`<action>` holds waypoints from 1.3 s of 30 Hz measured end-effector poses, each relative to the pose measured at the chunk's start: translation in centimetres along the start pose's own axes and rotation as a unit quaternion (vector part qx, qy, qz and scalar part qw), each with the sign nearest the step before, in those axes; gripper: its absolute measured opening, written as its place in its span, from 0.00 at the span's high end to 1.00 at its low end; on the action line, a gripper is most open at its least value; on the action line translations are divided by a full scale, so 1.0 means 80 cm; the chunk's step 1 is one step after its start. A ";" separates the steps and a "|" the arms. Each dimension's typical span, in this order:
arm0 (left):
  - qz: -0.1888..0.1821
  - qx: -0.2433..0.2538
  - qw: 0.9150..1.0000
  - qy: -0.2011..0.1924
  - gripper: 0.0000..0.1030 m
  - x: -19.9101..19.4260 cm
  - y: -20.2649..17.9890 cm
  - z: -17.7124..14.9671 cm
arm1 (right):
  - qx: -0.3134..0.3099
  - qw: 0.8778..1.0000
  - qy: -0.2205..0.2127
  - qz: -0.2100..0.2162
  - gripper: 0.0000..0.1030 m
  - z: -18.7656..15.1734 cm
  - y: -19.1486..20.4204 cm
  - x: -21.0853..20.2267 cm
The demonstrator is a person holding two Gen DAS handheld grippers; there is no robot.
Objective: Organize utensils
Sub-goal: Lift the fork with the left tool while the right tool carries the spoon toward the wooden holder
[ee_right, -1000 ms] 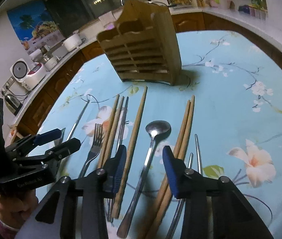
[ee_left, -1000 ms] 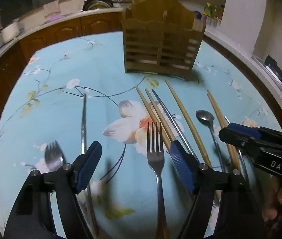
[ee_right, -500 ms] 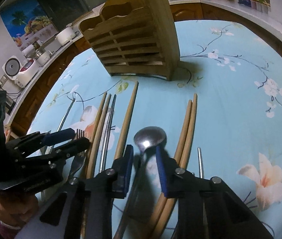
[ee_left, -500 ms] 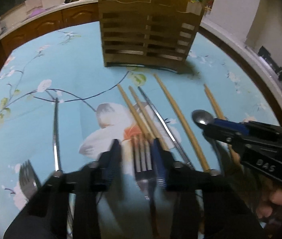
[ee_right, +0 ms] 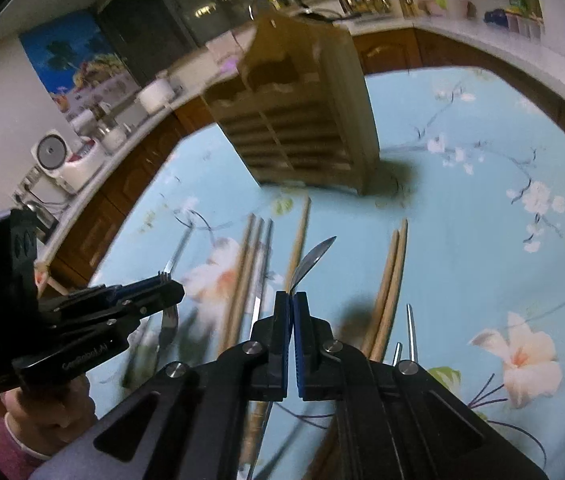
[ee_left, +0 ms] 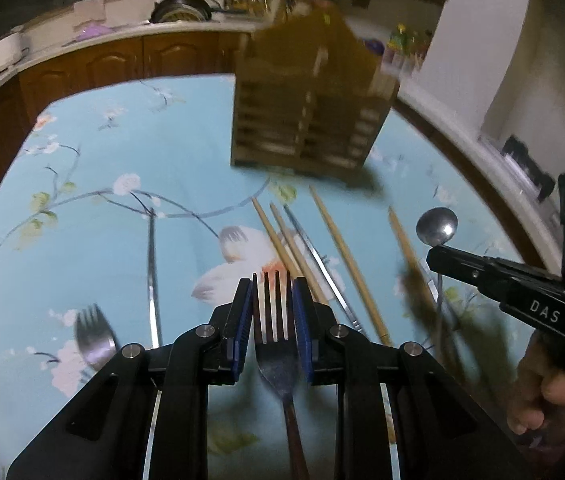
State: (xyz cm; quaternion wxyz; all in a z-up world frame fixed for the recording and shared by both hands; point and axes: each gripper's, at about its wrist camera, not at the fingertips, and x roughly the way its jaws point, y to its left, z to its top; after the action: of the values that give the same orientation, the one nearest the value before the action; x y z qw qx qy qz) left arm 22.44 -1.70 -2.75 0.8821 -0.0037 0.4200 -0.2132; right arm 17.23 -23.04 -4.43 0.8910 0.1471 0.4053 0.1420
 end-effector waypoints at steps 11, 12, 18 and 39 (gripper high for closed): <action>0.002 -0.014 0.996 -0.083 0.82 -0.085 0.004 0.020 | -0.020 0.997 -0.074 0.019 0.98 0.035 0.030 -0.066; 0.003 -0.015 0.996 -0.088 0.82 -0.091 0.004 0.022 | -0.023 0.997 -0.078 0.019 0.98 0.036 0.031 -0.069; 0.008 -0.015 0.994 -0.112 0.84 -0.111 0.005 0.041 | -0.029 0.994 -0.104 0.019 0.98 0.057 0.037 -0.087; 0.024 0.025 0.979 -0.199 0.84 -0.131 -0.017 0.178 | -0.036 0.978 -0.208 -0.005 0.98 0.174 0.023 -0.118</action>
State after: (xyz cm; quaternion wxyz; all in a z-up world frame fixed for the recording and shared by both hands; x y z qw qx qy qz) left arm 26.67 -1.38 14.48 0.9528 -0.0140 0.2309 -0.1968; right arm 21.65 -26.93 11.41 0.9612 0.1389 0.2068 0.1184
